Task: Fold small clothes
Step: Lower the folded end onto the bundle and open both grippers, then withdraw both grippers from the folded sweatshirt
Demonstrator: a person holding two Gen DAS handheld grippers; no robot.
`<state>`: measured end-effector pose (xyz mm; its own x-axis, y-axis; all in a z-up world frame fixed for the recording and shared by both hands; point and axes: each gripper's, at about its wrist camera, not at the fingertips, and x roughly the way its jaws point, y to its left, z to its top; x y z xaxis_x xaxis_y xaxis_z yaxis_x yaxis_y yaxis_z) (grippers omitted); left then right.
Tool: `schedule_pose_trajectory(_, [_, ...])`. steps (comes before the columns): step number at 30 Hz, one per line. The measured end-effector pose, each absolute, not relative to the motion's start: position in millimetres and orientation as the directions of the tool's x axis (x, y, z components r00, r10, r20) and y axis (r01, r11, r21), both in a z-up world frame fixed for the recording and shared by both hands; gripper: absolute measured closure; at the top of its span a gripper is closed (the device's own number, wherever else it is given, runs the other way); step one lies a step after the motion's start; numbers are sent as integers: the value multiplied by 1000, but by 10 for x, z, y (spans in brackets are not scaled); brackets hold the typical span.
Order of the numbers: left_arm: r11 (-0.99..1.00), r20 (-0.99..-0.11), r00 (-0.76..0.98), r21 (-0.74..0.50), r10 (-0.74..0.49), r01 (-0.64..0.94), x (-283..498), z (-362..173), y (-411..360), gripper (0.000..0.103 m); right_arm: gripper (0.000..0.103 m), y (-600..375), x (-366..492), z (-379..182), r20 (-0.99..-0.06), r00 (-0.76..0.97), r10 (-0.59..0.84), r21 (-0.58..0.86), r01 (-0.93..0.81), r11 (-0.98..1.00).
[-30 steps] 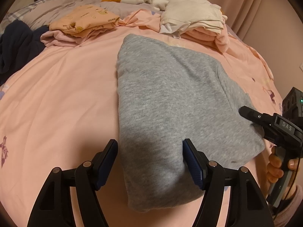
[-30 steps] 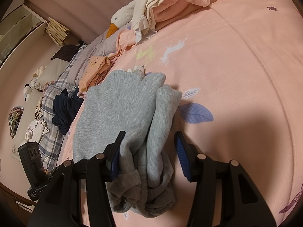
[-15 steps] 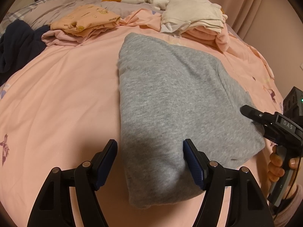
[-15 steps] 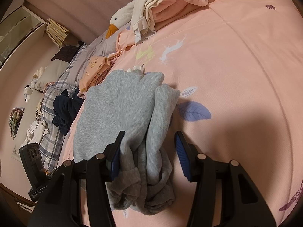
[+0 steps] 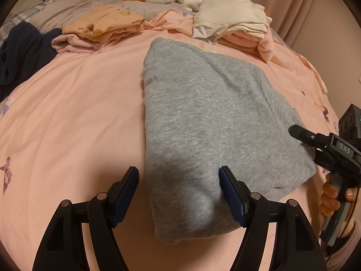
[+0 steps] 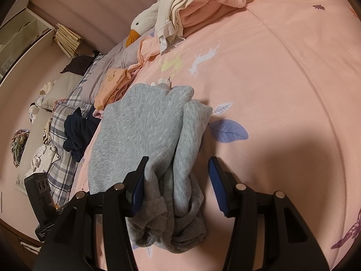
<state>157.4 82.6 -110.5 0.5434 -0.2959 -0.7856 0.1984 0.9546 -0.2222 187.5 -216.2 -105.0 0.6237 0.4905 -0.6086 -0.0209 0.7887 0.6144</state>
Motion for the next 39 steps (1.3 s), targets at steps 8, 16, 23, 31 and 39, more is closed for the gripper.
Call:
schedule_pose_trajectory(8, [958, -792, 540, -216, -285, 189, 1534, -1102, 837, 29, 48, -2175, 1853, -1043, -609, 625, 489, 615, -18, 788])
schedule_pose_trajectory(16, [959, -795, 536, -222, -284, 179, 1513, -1104, 856, 27, 48, -2189, 1830, -1036, -608, 627, 487, 615, -15, 788])
schedule_pose_trajectory(23, [961, -800, 533, -223, -276, 163, 1486, -1105, 875, 24, 45, -2231, 1786, -1035, -608, 631, 483, 616, -9, 787])
schedule_pose_trajectory(31, [964, -805, 530, -222, -268, 149, 1438, -1095, 896, 24, 44, -2282, 1662, -989, -612, 642, 462, 606, 5, 795])
schedule_pose_trajectory(39, [966, -807, 533, -218, -257, 137, 1358, -1061, 926, 24, 42, -2386, 1474, -893, -646, 668, 370, 537, 52, 842])
